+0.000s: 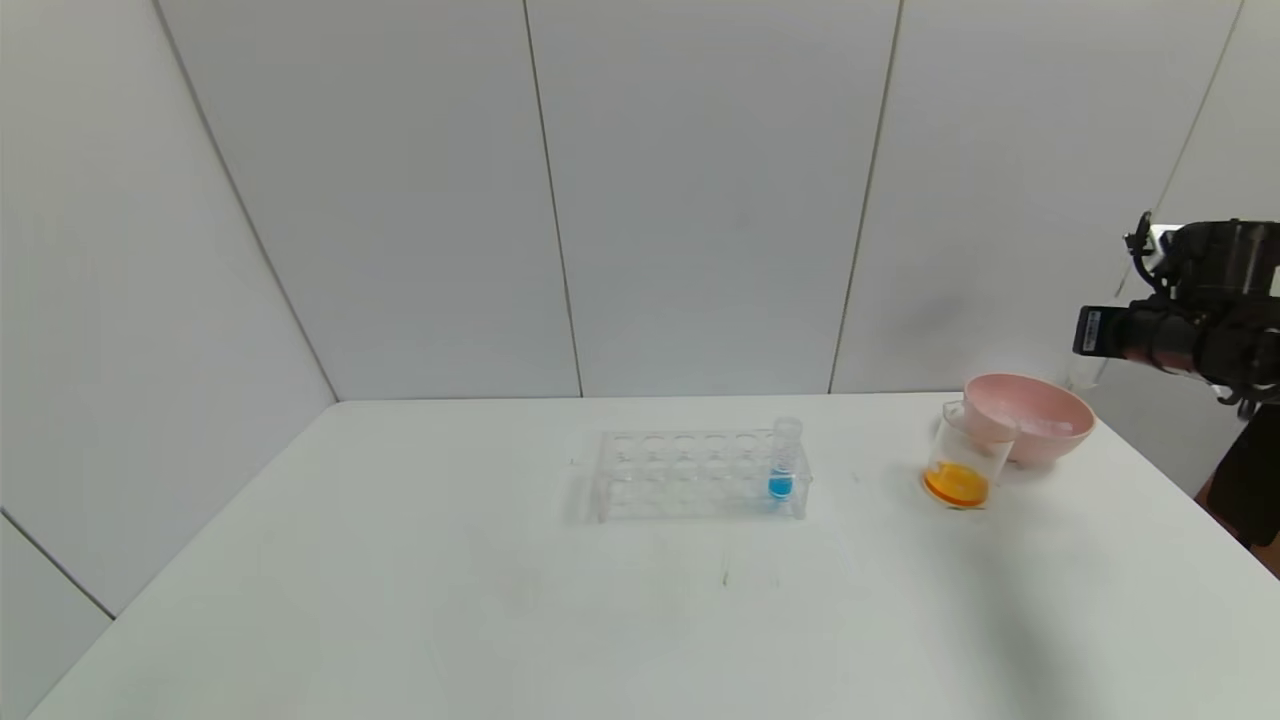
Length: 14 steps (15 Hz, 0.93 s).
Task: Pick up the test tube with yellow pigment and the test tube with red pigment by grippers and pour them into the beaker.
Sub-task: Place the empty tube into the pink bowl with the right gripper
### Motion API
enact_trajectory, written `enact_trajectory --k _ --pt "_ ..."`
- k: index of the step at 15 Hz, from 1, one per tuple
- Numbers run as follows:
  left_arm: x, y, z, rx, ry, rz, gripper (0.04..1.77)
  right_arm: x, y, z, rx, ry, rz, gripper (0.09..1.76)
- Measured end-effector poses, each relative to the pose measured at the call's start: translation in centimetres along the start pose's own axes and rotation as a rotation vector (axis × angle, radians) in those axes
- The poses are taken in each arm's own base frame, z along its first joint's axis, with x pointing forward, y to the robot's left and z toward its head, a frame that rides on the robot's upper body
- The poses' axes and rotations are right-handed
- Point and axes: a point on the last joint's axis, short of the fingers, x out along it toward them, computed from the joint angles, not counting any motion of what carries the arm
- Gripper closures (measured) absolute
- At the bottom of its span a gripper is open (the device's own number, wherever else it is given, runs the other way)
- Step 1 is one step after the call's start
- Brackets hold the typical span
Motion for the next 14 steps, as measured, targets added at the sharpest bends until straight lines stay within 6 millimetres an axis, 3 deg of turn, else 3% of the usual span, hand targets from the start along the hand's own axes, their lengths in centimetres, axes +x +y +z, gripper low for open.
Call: enact_trajectory --k 6,14 --pt "0.0 0.0 0.0 0.0 0.0 0.0 0.09 3.1 1.0 -2.1 0.054 0.032 0.015 1.32" --pt "0.0 0.0 0.0 0.0 0.0 0.0 0.09 4.0 1.4 -2.7 0.047 0.044 0.028 1.32"
